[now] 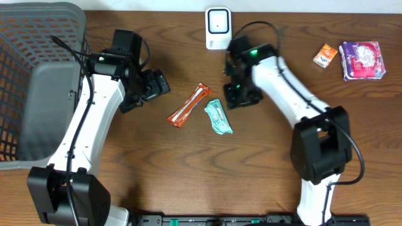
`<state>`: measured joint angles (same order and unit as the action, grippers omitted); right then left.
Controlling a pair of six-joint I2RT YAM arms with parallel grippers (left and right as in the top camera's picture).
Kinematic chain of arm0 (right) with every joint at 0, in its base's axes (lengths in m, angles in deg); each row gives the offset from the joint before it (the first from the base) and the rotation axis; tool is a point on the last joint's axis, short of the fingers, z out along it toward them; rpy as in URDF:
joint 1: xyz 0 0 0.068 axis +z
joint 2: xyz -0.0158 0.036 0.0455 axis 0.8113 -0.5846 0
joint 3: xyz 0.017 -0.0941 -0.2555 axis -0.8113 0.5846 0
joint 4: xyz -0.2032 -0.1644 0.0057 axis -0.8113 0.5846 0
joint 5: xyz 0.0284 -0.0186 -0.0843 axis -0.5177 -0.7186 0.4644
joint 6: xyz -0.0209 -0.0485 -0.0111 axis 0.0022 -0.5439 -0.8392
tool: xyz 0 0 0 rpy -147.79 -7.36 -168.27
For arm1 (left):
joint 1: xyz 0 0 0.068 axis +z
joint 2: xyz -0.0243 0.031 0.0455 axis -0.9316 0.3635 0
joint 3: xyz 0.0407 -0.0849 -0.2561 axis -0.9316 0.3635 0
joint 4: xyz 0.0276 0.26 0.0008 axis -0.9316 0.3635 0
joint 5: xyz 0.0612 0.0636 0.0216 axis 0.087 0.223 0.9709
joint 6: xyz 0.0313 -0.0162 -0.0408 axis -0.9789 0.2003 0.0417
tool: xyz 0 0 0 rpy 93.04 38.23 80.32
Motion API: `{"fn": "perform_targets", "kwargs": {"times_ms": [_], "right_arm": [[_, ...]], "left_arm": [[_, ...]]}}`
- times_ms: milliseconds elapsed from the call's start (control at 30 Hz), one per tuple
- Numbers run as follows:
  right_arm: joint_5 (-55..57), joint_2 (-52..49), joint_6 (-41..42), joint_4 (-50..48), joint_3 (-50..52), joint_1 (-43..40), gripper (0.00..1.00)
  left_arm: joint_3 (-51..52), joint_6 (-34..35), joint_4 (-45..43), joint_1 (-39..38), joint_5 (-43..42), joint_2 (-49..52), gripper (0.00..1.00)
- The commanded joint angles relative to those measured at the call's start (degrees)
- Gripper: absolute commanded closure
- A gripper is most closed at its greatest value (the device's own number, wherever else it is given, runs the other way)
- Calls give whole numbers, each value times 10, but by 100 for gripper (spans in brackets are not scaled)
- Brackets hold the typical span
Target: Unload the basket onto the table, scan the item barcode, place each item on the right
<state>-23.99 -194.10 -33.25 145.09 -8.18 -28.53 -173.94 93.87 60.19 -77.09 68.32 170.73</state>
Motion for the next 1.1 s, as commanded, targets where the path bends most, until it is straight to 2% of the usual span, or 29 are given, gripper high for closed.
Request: {"fn": "perform_targets", "kwargs": {"times_ms": [0, 167, 400, 633, 767, 900, 1033, 1067], "right_arm": [[106, -6, 61, -14, 3, 41, 41], [104, -6, 60, -31, 3, 79, 27], [97, -6, 61, -56, 36, 90, 23], [36, -6, 60, -138, 106, 88, 28], [37, -6, 60, -164, 134, 90, 41], [37, -6, 60, -176, 142, 89, 42], [33, -6, 60, -179, 142, 87, 71], [31, -6, 60, -177, 141, 87, 81]], "left_arm": [[-6, -3, 3, 1, 6, 3, 2], [-6, -3, 3, 1, 6, 3, 2], [-6, -3, 3, 1, 6, 3, 2], [-6, -3, 3, 1, 6, 3, 2], [-6, -3, 3, 1, 6, 3, 2], [-6, -3, 3, 1, 6, 3, 2], [-6, -3, 3, 1, 6, 3, 2], [-6, -3, 3, 1, 6, 3, 2]]}}
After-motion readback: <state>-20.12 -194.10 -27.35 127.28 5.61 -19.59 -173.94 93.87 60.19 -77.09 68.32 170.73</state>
